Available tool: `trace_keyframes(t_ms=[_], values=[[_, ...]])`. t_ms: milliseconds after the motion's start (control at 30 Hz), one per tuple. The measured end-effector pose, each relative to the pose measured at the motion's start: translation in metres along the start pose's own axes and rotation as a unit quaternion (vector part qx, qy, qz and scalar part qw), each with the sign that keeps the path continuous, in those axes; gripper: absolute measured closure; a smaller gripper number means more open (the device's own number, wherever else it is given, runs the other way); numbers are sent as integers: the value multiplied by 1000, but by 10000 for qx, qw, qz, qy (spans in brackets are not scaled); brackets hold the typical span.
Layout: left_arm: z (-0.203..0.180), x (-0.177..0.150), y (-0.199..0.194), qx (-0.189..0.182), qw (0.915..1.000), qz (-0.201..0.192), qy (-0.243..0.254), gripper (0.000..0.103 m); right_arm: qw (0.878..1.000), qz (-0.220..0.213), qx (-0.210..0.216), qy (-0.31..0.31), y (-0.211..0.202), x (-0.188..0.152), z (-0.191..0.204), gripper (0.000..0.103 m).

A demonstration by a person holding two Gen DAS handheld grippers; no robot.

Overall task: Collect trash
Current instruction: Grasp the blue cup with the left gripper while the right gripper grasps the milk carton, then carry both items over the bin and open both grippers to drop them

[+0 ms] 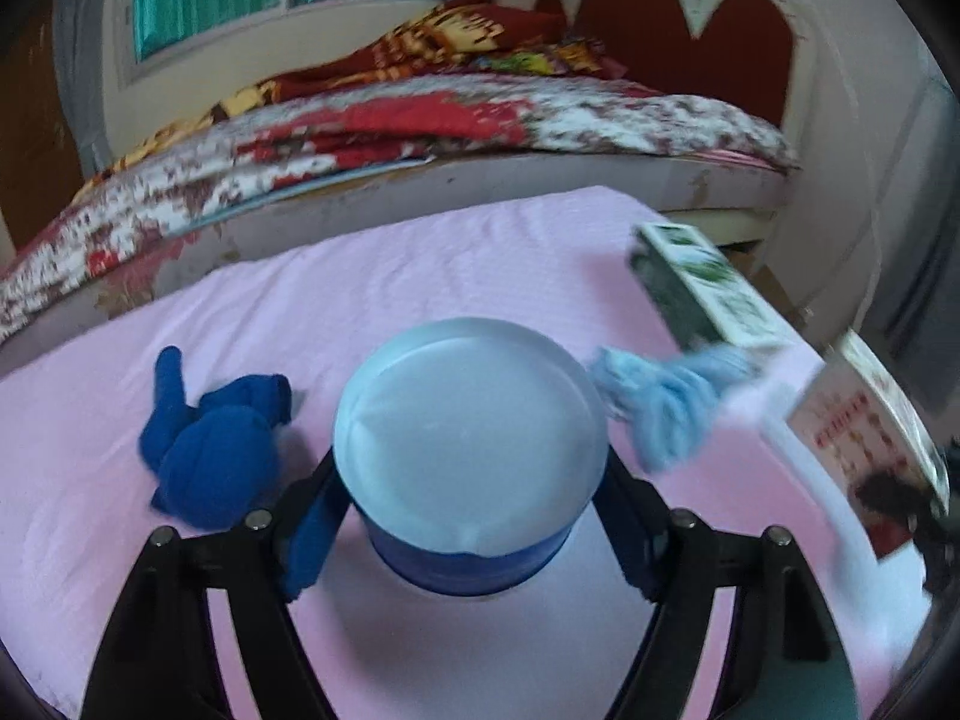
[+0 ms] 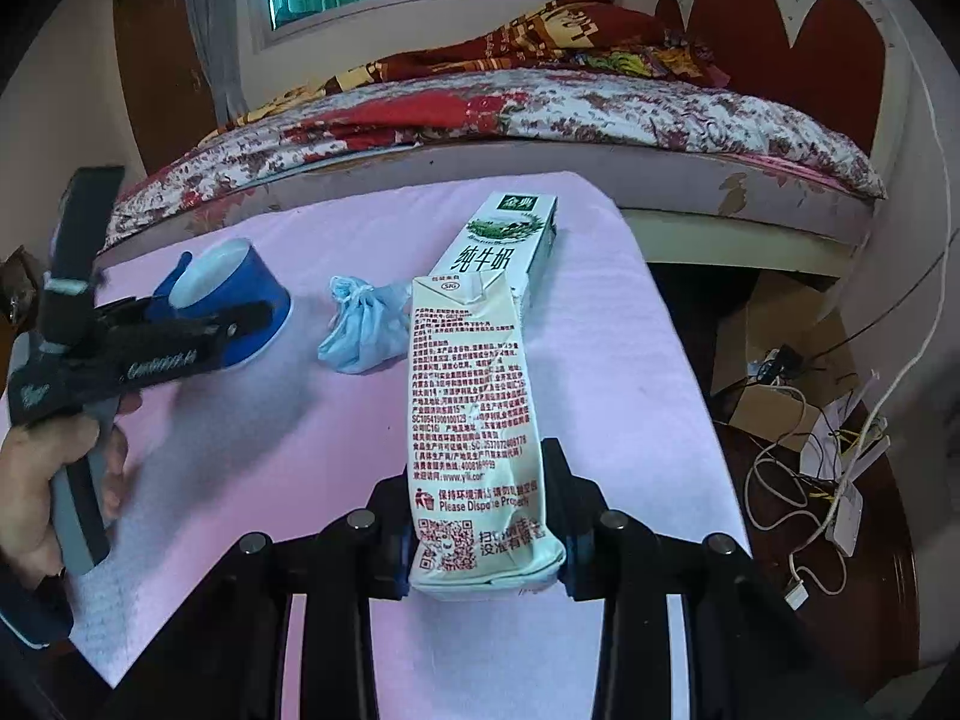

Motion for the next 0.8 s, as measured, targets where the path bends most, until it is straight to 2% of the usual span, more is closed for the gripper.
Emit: trace_keyframes(t_ms=[133,333,433,567,800], values=[[-25,-23,-40,-96,9995,-155,246,25,9999,-84,-43,89,-30,-23,-9,66],[-59,-47,-77,-595,9979,-155,209,25,9989,-98,-277,374,-83,-72,-45,66],[-90,-60,-93,-881,9954,-115,350,25,9976,-96,-382,578,-111,-99,-65,66],[-148,-81,-114,-1186,9895,-111,814,25,9956,-29,-600,718,-143,-137,-94,66],[-235,-111,-121,-1560,9759,137,1522,25,9863,318,-1008,1264,-177,-212,-164,66]])
Point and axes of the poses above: each gripper's, at about its wrist camera, not at the fingertips, and y roughly the way its jaws point, z to its left, x to its top, the point moved 2 cm from there along y, roughly the way its jaws point, and after that the axes turned 5 degrees about z, right-handed, at the moved point
